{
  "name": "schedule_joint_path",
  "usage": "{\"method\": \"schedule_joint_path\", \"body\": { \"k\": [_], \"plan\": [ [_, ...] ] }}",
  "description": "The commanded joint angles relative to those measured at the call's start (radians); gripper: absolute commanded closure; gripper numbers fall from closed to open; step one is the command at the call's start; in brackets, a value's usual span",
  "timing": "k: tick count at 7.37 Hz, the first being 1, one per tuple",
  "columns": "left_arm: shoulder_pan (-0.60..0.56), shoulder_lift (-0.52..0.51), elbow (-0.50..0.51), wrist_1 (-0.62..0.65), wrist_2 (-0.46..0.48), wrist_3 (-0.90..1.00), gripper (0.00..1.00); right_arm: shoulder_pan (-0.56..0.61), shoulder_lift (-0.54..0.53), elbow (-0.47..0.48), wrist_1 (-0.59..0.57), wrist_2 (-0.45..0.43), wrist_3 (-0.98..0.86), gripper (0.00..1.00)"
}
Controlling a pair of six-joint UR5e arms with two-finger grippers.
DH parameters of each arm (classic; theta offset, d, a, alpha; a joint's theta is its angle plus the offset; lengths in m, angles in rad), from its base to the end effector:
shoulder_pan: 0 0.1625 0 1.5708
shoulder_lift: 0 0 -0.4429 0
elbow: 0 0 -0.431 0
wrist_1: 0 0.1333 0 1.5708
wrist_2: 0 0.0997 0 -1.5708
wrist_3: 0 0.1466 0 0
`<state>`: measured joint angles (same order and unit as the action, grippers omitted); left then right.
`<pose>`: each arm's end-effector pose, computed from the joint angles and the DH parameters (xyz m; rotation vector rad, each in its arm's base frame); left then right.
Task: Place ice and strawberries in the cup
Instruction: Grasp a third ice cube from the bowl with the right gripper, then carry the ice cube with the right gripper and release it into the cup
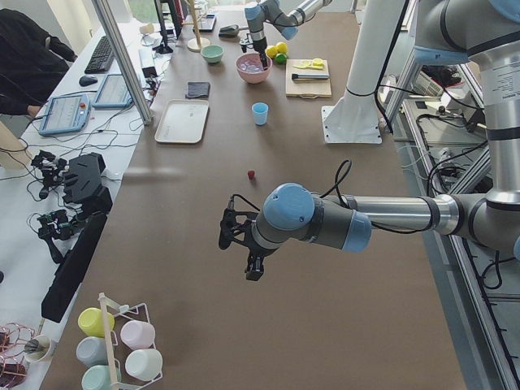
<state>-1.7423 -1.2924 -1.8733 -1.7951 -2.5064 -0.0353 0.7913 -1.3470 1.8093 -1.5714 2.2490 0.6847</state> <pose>-0.0880 -0.4183 0.6378 0.2927 0.9125 -0.0745 -0.4093 -0.4730 0.4599 -0.1153 -0.7932 -0.2462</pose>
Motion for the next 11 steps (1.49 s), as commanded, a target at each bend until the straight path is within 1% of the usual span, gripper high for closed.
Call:
{"method": "schedule_joint_path", "body": {
  "k": [1, 3, 4, 5, 6, 7, 8, 9, 10, 11],
  "plan": [
    [0.0, 0.013, -0.001, -0.001, 0.0, 0.0, 0.02, 0.022, 0.002, 0.007, -0.004, 0.012, -0.001, 1.0],
    [0.0, 0.013, 0.0, -0.001, 0.0, 0.0, 0.02, 0.048, 0.023, 0.027, -0.015, 0.026, 0.001, 1.0],
    [0.0, 0.013, 0.002, -0.001, 0.0, 0.0, 0.02, 0.071, 0.105, 0.047, -0.124, 0.043, 0.006, 1.0],
    [0.0, 0.013, 0.003, -0.001, 0.0, 0.0, 0.02, 0.062, 0.237, 0.048, -0.262, 0.038, 0.018, 1.0],
    [0.001, 0.013, 0.008, -0.001, 0.0, 0.0, 0.02, 0.033, 0.312, 0.039, -0.309, 0.034, 0.08, 1.0],
    [0.001, 0.013, 0.008, -0.001, 0.0, 0.0, 0.02, -0.009, 0.377, 0.0, -0.293, 0.017, 0.196, 1.0],
    [0.001, 0.013, 0.009, 0.0, 0.0, -0.002, 0.02, -0.055, 0.46, -0.068, -0.262, -0.005, 0.291, 1.0],
    [0.001, 0.013, 0.008, 0.0, 0.0, 0.0, 0.02, -0.096, 0.539, -0.179, -0.16, -0.035, 0.396, 1.0],
    [0.001, 0.021, 0.006, -0.001, 0.0, 0.0, 0.02, -0.147, 0.575, -0.273, -0.018, -0.069, 0.503, 1.0],
    [0.003, 0.021, 0.011, -0.001, 0.0, 0.0, 0.02, -0.191, 0.586, -0.306, 0.064, -0.113, 0.58, 1.0]
  ]
}}
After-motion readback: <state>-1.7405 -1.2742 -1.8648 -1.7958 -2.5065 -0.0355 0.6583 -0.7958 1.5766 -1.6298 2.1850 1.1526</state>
